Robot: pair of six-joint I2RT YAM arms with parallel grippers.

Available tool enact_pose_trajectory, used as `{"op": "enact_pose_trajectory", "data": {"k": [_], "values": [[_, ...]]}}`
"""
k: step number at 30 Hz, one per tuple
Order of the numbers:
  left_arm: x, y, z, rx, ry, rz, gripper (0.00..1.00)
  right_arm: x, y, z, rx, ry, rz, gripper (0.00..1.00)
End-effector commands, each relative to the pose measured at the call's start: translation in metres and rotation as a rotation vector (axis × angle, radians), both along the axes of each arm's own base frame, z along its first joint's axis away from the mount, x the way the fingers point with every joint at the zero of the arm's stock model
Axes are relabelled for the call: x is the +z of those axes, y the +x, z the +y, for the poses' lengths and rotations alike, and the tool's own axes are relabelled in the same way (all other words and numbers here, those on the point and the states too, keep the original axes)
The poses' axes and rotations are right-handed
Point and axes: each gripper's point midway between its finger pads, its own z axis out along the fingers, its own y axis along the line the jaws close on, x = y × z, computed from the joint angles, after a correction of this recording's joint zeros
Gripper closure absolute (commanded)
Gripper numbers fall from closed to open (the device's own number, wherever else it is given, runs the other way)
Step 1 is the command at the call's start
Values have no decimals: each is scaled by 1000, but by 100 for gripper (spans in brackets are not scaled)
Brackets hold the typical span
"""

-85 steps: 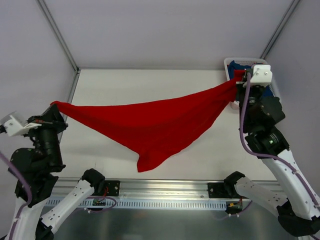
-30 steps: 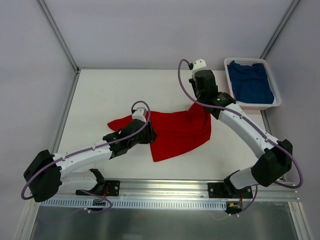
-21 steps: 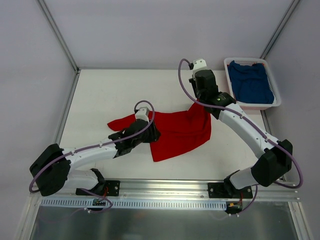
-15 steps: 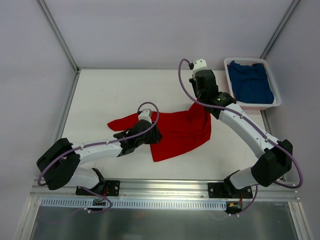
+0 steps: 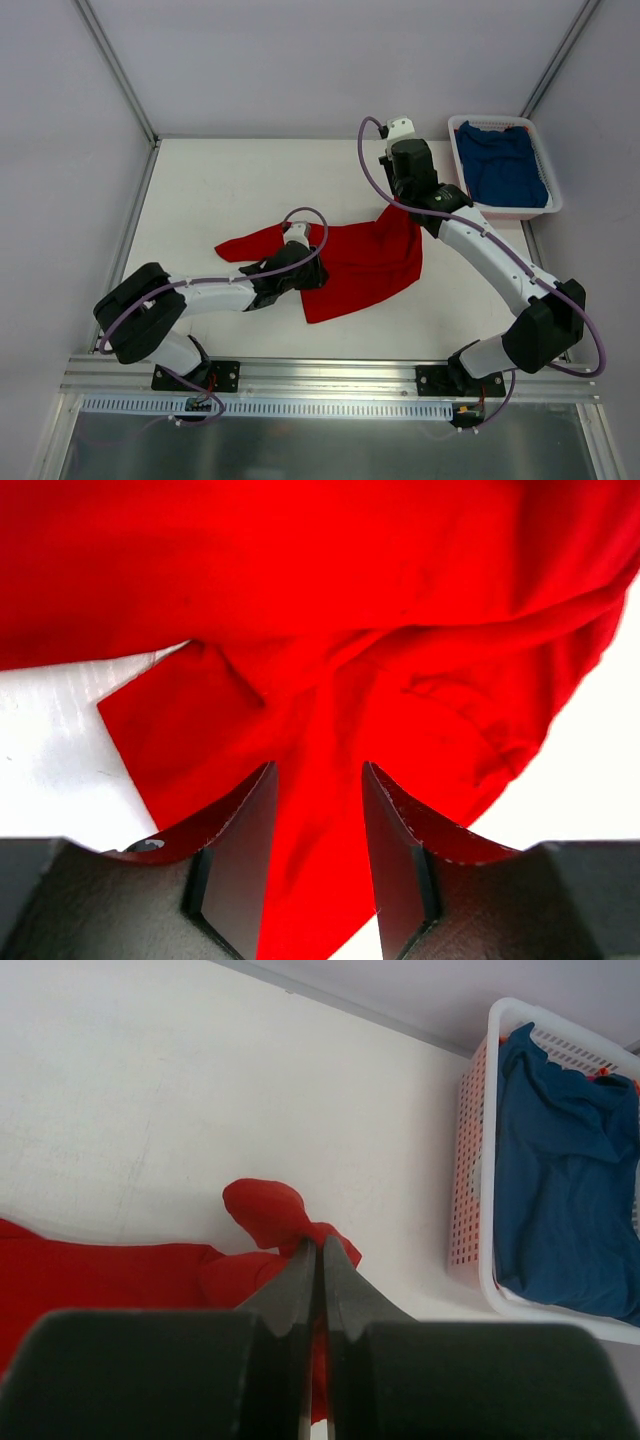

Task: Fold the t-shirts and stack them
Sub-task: Flatten out the tshirt

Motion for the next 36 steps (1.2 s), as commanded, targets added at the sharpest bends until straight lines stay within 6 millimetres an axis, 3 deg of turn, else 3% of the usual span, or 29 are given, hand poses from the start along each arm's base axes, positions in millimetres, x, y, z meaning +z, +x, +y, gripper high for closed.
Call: {"op": "enact_pose_trajectory", "data": {"k": [1, 16, 36], "values": [[9, 8, -12, -9, -25, -38, 60, 27, -4, -3, -4, 58, -58, 100], [4, 27, 1, 21, 48, -82, 60, 29, -8, -5, 7, 64, -63, 100], [-7, 52, -2, 17, 72, -92, 61, 27, -13, -4, 29, 76, -66, 100]]}}
